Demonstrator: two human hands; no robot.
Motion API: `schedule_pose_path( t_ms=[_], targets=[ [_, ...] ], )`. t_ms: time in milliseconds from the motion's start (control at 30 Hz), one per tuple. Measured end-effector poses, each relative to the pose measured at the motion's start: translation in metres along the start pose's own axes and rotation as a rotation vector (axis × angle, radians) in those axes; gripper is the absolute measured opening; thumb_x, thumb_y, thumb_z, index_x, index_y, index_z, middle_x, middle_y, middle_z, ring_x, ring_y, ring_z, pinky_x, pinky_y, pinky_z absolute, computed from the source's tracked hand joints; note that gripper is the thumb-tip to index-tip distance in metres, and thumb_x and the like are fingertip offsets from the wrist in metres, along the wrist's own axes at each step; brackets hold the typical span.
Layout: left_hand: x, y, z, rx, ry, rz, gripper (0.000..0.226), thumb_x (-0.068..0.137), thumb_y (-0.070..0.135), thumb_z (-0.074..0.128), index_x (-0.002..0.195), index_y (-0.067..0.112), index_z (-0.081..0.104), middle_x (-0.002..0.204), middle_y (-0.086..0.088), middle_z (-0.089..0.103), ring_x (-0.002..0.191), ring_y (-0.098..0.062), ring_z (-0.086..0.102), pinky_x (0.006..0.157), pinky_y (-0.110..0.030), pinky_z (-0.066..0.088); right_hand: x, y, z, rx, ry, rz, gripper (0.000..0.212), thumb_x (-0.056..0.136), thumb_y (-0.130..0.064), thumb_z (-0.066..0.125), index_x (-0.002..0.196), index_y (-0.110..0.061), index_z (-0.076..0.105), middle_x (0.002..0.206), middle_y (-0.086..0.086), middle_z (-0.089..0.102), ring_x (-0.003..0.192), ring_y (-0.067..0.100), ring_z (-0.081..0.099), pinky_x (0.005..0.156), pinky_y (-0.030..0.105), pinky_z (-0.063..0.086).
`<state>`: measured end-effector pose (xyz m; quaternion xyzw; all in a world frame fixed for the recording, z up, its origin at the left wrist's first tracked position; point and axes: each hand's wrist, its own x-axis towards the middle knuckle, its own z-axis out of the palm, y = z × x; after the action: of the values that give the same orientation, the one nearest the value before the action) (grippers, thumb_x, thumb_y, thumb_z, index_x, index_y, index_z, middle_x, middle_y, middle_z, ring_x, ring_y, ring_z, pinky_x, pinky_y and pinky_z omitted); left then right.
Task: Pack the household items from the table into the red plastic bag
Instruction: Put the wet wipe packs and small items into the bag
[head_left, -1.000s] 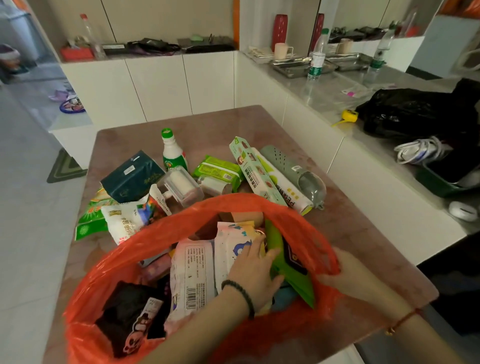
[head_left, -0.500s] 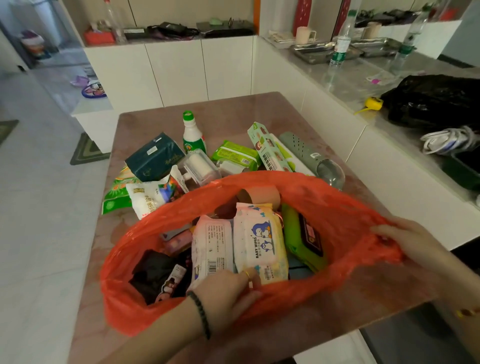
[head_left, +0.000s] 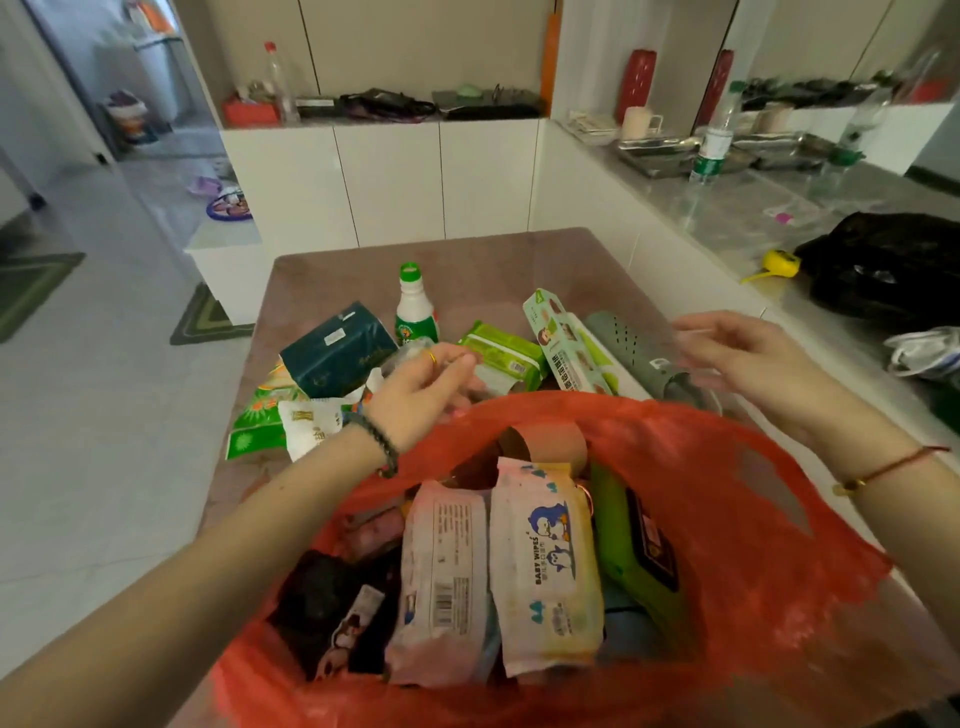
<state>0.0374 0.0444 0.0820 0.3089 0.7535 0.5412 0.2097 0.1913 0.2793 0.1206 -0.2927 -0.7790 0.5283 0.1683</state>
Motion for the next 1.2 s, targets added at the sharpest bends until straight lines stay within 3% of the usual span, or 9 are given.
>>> schedule_pose_path(
  t_ms=[167,333,433,533,633,767,900,1033,1200],
  targets=[
    [0.077,-0.02,-0.002,-0.262,0.117,-0.379,0.023,0.094,0.034,0.04,0.11,0.018,0.047,0.103,-0.006,0.058,0.067,-0.012,0.055,0.058,-0.025,0.047,0.099,0.002,0.065,-0.143,-0.273,0.095,0.045,0.085,-0.025,0.063,0.127,-0.015,0.05,0.123,0.011,0.058,0.108,0.025,0.059,0.088,0.033,0.05],
    [0.138,-0.05,0.017,-0.424,0.191,-0.578,0.043,0.094,0.037,0.039,0.129,0.013,0.044,0.13,-0.01,0.054,0.083,-0.021,0.058,0.077,-0.035,0.045,0.183,0.046,0.132,-0.461,-0.384,-0.001,0.071,0.08,-0.024,0.068,0.14,-0.008,0.033,0.142,0.014,0.042,0.128,0.026,0.044,0.099,0.032,0.04],
    [0.174,-0.066,0.03,-0.506,0.236,-0.628,0.041,0.095,0.035,0.036,0.13,0.014,0.04,0.126,-0.009,0.047,0.101,-0.027,0.052,0.09,-0.037,0.04,0.219,0.073,0.159,-0.625,-0.443,-0.059,0.075,0.079,-0.025,0.069,0.141,-0.007,0.029,0.14,0.013,0.045,0.126,0.028,0.046,0.1,0.035,0.04],
    [0.205,-0.078,0.036,-0.619,0.318,-0.65,0.023,0.095,0.032,0.039,0.111,0.018,0.047,0.115,-0.009,0.046,0.089,-0.023,0.053,0.079,-0.033,0.041,0.246,0.091,0.177,-0.64,-0.493,-0.117,0.07,0.077,-0.031,0.07,0.135,-0.01,0.036,0.13,0.013,0.054,0.116,0.028,0.053,0.095,0.037,0.045],
    [0.226,-0.087,0.04,-0.758,0.419,-0.699,0.035,0.095,0.029,0.041,0.128,0.019,0.04,0.111,-0.004,0.052,0.098,-0.024,0.055,0.077,-0.028,0.043,0.266,0.103,0.19,-0.715,-0.586,-0.109,0.093,0.071,-0.039,0.073,0.144,-0.016,0.019,0.137,0.014,0.046,0.121,0.03,0.048,0.101,0.038,0.041],
    [0.24,-0.092,0.046,-0.858,0.427,-0.71,0.051,0.091,0.031,0.047,0.138,0.015,0.033,0.114,-0.007,0.057,0.09,-0.022,0.058,0.065,-0.029,0.049,0.282,0.109,0.198,-0.81,-0.669,-0.045,0.11,0.068,-0.04,0.072,0.147,-0.028,-0.003,0.143,0.018,0.035,0.128,0.037,0.038,0.107,0.045,0.035],
    [0.235,-0.088,0.049,-0.898,0.467,-0.71,0.054,0.092,0.027,0.048,0.14,0.014,0.029,0.118,-0.011,0.059,0.104,-0.026,0.059,0.067,-0.03,0.05,0.281,0.106,0.201,-0.787,-0.561,-0.044,0.113,0.062,-0.038,0.077,0.147,-0.022,0.004,0.141,0.016,0.037,0.127,0.035,0.04,0.104,0.049,0.038],
    [0.218,-0.075,0.043,-0.902,0.442,-0.653,0.035,0.093,0.023,0.046,0.126,0.014,0.041,0.095,-0.004,0.059,0.087,-0.022,0.059,0.066,-0.029,0.047,0.264,0.096,0.199,-0.801,-0.365,-0.182,0.107,0.063,-0.034,0.077,0.144,-0.014,0.01,0.136,0.015,0.04,0.125,0.033,0.041,0.102,0.047,0.036],
    [0.189,-0.046,0.036,-0.761,0.416,-0.538,0.049,0.09,0.025,0.051,0.135,0.012,0.038,0.145,-0.023,0.035,0.129,-0.039,0.038,0.079,-0.027,0.051,0.229,0.052,0.175,-0.559,-0.097,-0.365,0.095,0.061,-0.029,0.077,0.139,-0.01,0.027,0.126,0.013,0.046,0.116,0.032,0.047,0.094,0.04,0.041]
  ],
)
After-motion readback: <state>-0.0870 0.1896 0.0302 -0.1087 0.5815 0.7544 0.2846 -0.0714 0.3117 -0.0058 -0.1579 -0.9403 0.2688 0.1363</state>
